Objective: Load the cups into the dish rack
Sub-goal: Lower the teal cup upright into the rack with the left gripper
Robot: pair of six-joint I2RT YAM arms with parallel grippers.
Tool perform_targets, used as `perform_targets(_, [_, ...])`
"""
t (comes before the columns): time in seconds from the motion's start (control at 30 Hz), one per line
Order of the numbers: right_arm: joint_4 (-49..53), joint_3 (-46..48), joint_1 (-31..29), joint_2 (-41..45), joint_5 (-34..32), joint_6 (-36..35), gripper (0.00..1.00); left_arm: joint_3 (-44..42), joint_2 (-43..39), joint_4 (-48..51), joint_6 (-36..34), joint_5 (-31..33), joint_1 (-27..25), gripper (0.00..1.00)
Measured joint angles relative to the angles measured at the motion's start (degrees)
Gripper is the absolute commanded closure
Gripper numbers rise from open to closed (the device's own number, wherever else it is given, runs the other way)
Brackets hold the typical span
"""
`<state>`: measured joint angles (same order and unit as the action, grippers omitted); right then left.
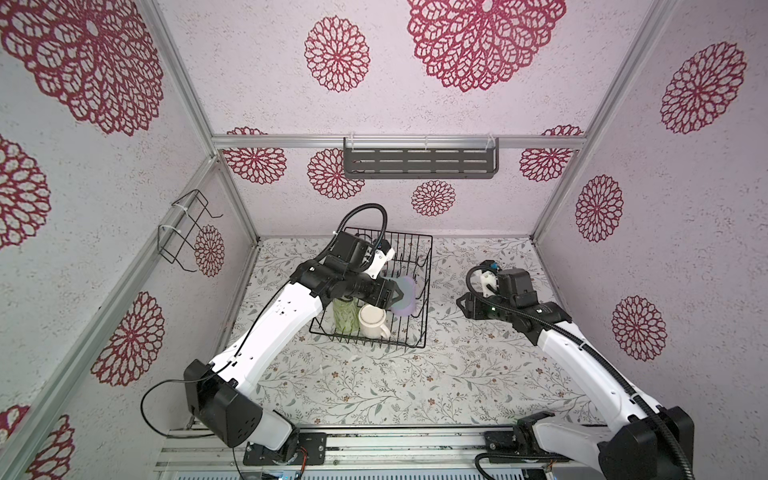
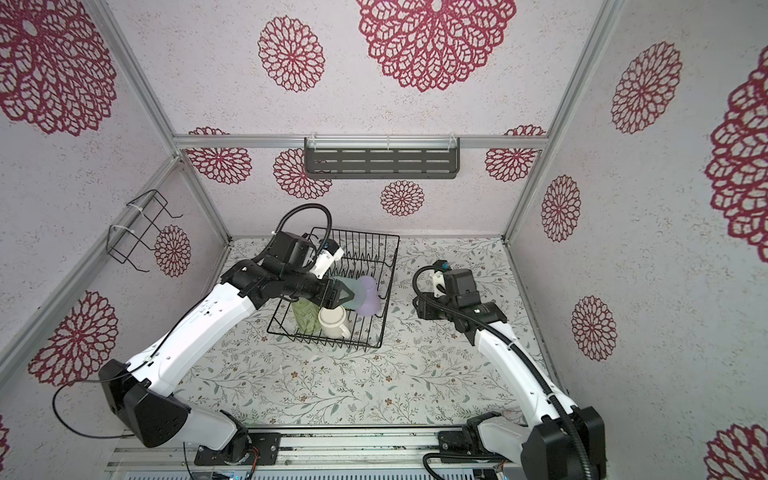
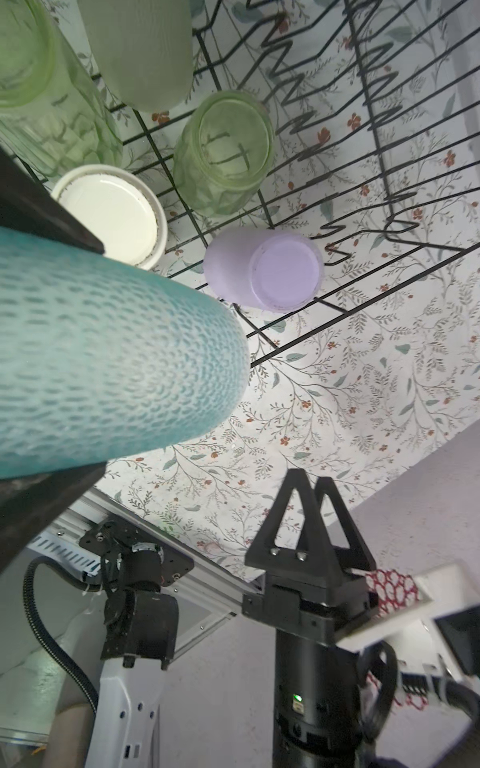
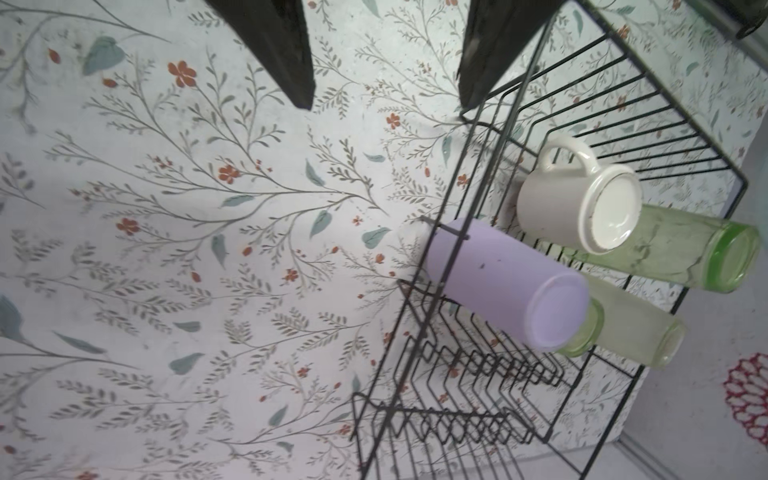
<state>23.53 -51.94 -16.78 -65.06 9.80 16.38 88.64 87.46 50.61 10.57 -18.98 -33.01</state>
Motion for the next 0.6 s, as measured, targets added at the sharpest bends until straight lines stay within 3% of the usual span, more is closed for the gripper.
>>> perform_targets(0.27, [-5.70,9.94,6.88,5.05,-2.08,3.02,0.40,4.31,6.56,4.50,-2.03,3.85,-4.15,0.38])
perform_targets(0.6, [-9.31,12.66,7.63,5.03,-0.74,2.97,0.40,6.25,13.92,8.39,-4.46,9.79,-6.58,0.38])
